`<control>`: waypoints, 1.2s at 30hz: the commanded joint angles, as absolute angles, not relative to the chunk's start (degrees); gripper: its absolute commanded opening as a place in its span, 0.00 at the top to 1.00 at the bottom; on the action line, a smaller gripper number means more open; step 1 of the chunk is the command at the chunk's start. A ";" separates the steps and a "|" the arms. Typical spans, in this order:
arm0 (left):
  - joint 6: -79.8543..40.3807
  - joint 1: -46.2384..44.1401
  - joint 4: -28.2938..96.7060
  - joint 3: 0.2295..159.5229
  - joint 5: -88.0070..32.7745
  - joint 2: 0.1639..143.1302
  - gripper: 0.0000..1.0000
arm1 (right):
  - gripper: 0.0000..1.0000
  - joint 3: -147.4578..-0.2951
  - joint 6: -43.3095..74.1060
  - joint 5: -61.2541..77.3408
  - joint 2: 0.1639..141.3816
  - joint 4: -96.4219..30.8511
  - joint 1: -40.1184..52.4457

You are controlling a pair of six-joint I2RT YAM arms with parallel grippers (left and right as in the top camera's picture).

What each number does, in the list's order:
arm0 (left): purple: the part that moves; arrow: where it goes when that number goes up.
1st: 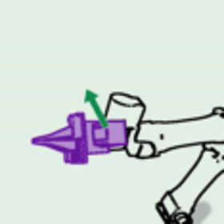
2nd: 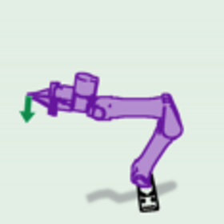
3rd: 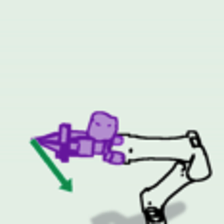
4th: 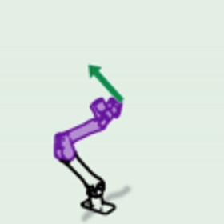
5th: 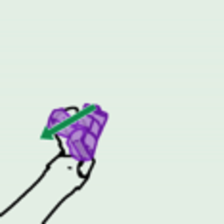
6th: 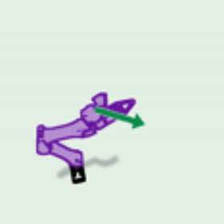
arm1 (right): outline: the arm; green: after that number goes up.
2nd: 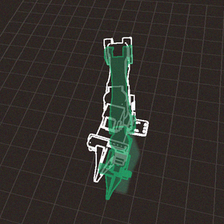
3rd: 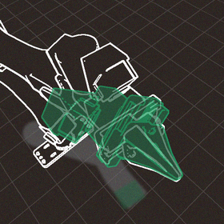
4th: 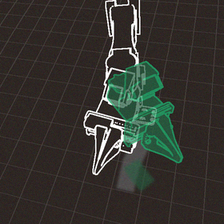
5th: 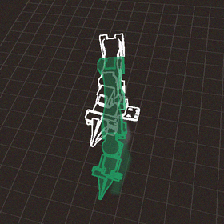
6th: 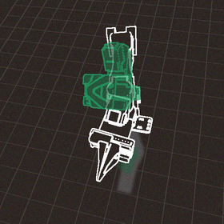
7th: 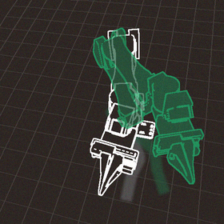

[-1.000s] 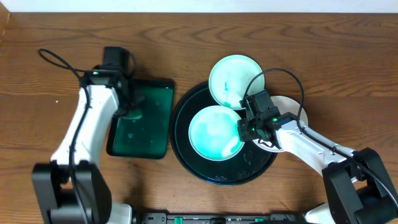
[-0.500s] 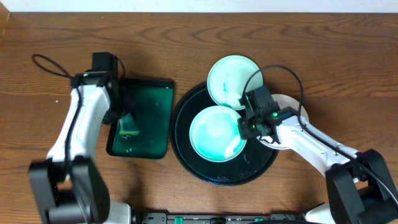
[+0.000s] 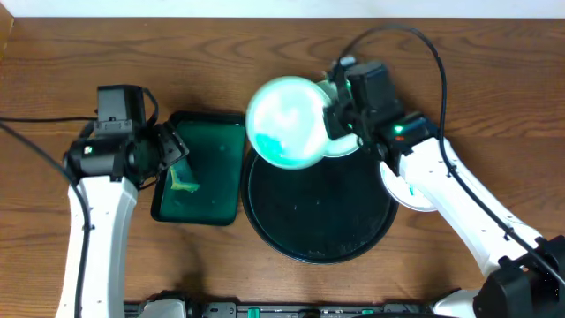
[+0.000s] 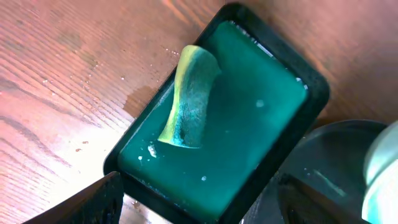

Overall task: Clean dirty plates on tray and stack at the side
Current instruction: 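Lift the scrubbed pale green plate with the right gripper and carry it right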

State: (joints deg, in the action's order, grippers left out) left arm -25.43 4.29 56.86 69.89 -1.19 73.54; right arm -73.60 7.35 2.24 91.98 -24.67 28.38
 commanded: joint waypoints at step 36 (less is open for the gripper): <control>-25.10 4.23 59.51 70.50 -1.04 69.17 0.20 | 0.99 -75.44 -33.17 -42.41 107.46 27.42 57.47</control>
State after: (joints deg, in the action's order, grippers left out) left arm -25.43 4.29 59.24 69.89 -1.17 69.32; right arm -74.70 -30.20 -40.77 108.90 26.50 57.14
